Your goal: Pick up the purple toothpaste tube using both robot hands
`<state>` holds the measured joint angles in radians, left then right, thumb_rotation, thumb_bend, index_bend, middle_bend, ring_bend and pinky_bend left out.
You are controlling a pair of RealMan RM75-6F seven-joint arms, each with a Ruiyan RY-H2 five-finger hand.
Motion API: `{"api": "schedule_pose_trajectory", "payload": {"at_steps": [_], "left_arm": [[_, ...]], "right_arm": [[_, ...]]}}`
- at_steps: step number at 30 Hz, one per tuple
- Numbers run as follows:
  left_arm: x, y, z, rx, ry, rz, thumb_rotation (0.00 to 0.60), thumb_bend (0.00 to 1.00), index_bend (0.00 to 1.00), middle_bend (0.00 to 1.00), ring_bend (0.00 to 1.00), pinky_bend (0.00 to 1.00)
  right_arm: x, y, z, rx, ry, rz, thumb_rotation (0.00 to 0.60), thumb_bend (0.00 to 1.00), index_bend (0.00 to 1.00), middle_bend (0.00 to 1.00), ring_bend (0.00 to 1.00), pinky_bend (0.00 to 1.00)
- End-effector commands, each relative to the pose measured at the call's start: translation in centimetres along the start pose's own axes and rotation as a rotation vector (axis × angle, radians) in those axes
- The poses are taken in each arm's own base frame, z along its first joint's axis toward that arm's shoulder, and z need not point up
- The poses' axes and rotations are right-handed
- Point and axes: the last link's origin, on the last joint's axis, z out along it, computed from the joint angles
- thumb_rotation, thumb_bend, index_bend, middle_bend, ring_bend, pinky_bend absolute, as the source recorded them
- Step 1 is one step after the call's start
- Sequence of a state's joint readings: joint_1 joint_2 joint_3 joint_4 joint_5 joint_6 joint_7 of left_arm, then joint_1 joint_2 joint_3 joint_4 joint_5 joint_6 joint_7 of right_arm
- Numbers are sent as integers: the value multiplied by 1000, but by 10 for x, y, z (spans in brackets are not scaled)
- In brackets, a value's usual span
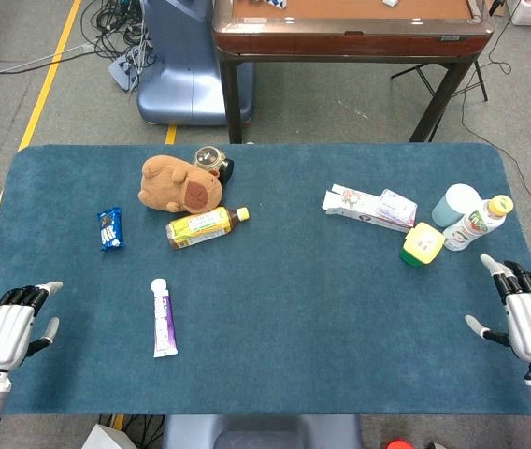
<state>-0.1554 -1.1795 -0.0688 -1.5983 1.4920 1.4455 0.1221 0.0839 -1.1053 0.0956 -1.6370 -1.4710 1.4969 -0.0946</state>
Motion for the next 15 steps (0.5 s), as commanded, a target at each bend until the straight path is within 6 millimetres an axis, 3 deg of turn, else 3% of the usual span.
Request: {"api": "schedule_pose_trajectory", "payload": {"at_steps": [1,6,12,14,15], "left_arm": [[0,-1,-1,7,0,1,600,380,228,307,256,228],[1,-1,0,0,5,-3,600,380,229,307,256,228],[0,0,13,-65,-36,-38,599,371,245,307,256,228],[-2,1,21,-92,-63,-47,564,351,256,307,256,228],[-3,2,26,-111,-79,-44,518,338,262,307,256,228]], "right_arm": [[-1,0,-1,-1,-2,5,600,31,120,237,148,211],[1,-2,1,12,-1,21,600,31,121,237,148,211],[21,-6,13,56,55,34,600,37,121,237,148,211],[29,-8,18,72,73,24,600,37,121,237,148,211],[33,-10,21,80,82,19,600,37,121,237,148,211]]}}
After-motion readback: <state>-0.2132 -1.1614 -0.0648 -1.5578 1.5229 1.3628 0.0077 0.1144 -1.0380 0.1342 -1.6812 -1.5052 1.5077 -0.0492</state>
